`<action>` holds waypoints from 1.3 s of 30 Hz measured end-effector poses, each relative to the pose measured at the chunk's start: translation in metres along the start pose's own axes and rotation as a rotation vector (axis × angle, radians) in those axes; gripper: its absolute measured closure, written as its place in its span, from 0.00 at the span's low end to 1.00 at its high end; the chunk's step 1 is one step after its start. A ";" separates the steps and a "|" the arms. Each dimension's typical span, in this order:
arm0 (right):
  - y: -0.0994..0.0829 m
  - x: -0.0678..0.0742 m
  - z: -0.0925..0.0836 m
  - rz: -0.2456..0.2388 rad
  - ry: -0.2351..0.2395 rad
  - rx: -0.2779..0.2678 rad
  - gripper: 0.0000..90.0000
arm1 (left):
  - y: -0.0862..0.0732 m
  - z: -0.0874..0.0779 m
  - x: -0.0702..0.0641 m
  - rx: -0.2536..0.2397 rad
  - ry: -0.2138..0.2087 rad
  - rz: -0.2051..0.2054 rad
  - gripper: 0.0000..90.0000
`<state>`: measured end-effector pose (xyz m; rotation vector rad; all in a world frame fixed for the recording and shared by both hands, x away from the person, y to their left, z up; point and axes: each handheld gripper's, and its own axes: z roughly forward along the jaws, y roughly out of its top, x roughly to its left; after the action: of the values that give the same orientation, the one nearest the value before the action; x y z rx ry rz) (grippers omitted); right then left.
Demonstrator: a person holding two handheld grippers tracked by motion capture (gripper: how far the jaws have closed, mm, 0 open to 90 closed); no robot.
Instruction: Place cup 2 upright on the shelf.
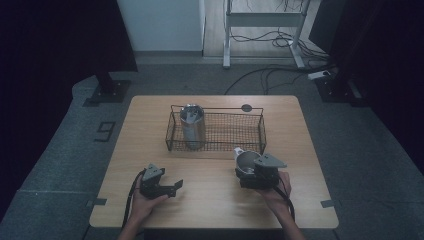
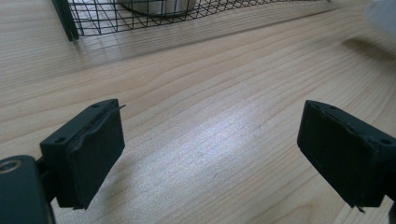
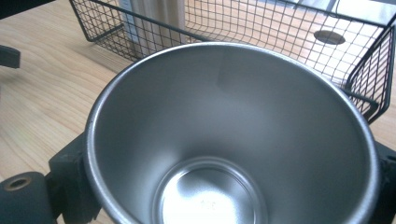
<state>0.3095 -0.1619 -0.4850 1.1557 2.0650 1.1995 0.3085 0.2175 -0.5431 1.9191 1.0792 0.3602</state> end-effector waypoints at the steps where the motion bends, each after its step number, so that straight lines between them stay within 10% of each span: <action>1: 0.000 0.000 0.000 0.000 0.000 0.000 0.08 | 0.000 0.000 0.000 0.000 0.000 0.000 0.09; 39: 0.065 -0.012 -0.021 0.009 0.051 -0.065 0.08 | 0.000 0.001 0.000 0.006 -0.009 -0.003 0.09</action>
<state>0.3275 -0.1649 -0.4180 1.1167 2.0443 1.3038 0.3093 0.2165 -0.5433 1.9219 1.0785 0.3467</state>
